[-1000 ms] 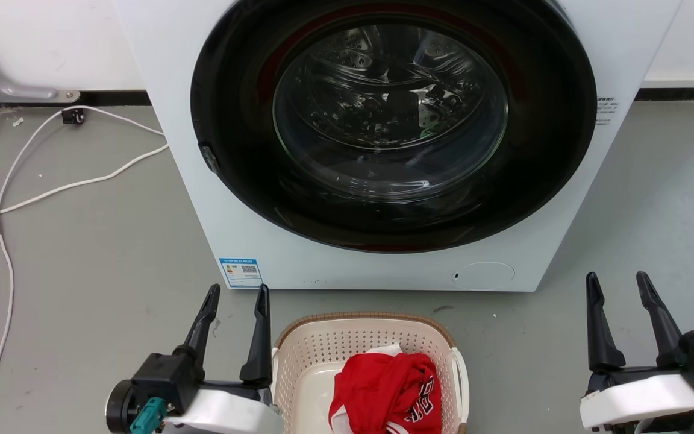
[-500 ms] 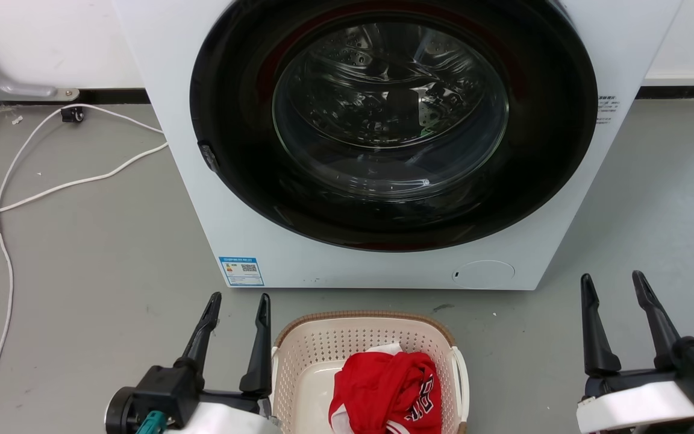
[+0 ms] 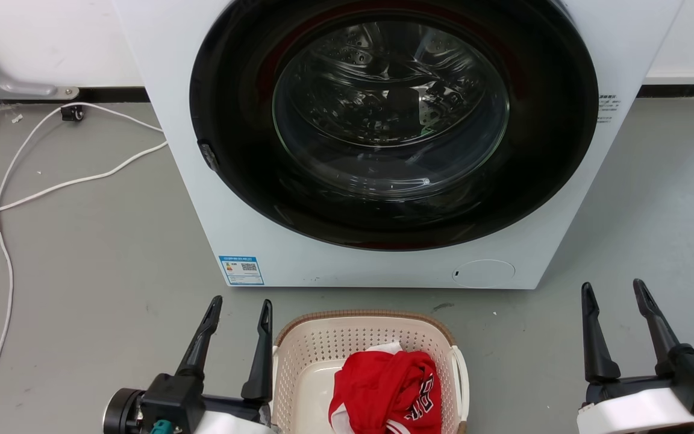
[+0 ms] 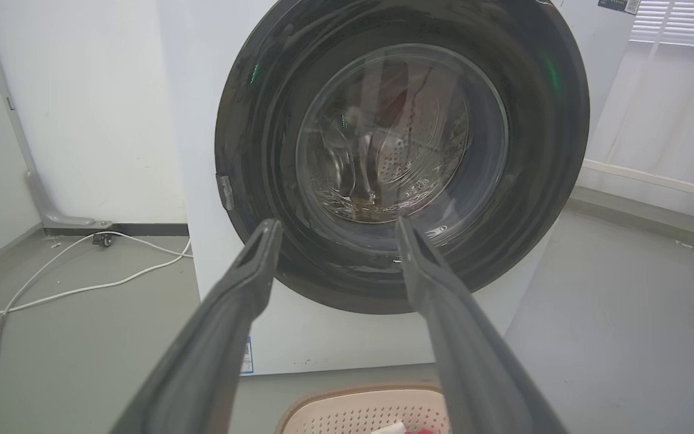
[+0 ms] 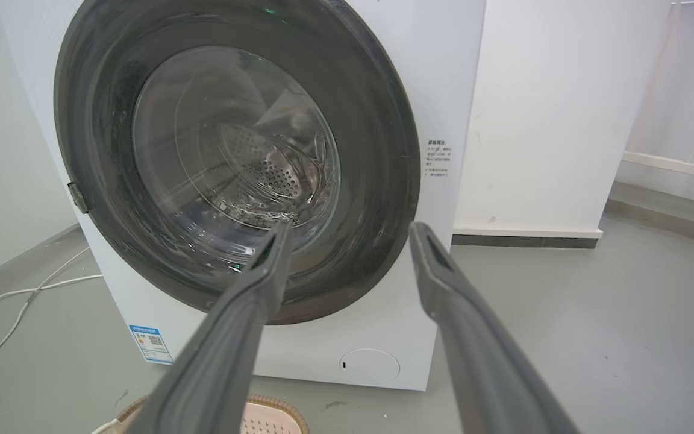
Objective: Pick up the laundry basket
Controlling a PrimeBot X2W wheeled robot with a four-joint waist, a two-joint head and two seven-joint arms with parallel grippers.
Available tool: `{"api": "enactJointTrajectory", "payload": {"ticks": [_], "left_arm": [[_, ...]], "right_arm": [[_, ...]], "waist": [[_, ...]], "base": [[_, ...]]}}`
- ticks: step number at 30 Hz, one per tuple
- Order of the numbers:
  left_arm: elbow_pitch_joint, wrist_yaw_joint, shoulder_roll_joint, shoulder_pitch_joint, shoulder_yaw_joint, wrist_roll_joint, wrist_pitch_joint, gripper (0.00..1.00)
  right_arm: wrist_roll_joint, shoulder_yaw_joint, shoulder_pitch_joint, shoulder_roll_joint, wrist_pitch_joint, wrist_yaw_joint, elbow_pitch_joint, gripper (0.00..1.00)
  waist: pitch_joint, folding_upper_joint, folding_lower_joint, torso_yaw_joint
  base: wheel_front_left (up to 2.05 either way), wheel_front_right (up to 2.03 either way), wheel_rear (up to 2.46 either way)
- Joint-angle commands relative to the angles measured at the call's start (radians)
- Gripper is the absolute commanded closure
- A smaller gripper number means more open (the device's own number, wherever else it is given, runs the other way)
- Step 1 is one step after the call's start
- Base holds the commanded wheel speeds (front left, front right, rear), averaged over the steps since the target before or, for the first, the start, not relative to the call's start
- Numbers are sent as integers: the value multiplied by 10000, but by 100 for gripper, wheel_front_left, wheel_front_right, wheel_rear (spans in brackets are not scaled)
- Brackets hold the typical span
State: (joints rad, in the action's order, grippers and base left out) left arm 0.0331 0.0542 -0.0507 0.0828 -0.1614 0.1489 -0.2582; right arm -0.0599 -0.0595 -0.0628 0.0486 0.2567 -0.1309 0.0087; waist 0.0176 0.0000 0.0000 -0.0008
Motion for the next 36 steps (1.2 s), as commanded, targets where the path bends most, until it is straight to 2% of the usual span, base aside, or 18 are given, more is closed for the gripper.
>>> {"api": "enactJointTrajectory", "payload": {"ticks": [1, 16, 26, 36], "left_arm": [[46, -37, 2, 108, -72, -256, -83, 0], [30, -24, 2, 1, -151, -81, -86, 0], [24, -63, 2, 33, -209, -400, -77, 0], [-436, 55, 1, -471, -198, -319, -77, 0]], "right_arm": [[252, 10, -80, 30, 100, 3, 6, 0], [94, 29, 28, 29, 88, 3, 83, 0], [56, 66, 48, 29, 88, 3, 50, 0], [85, 128, 409, 29, 86, 3, 73, 0]], "waist": [[5, 0, 0, -12], [100, 0, 0, 38], [150, 0, 0, -16], [1074, 0, 0, -43]], "base": [[0, 0, 0], [0, 0, 0], [0, 0, 0], [0, 0, 0]]}}
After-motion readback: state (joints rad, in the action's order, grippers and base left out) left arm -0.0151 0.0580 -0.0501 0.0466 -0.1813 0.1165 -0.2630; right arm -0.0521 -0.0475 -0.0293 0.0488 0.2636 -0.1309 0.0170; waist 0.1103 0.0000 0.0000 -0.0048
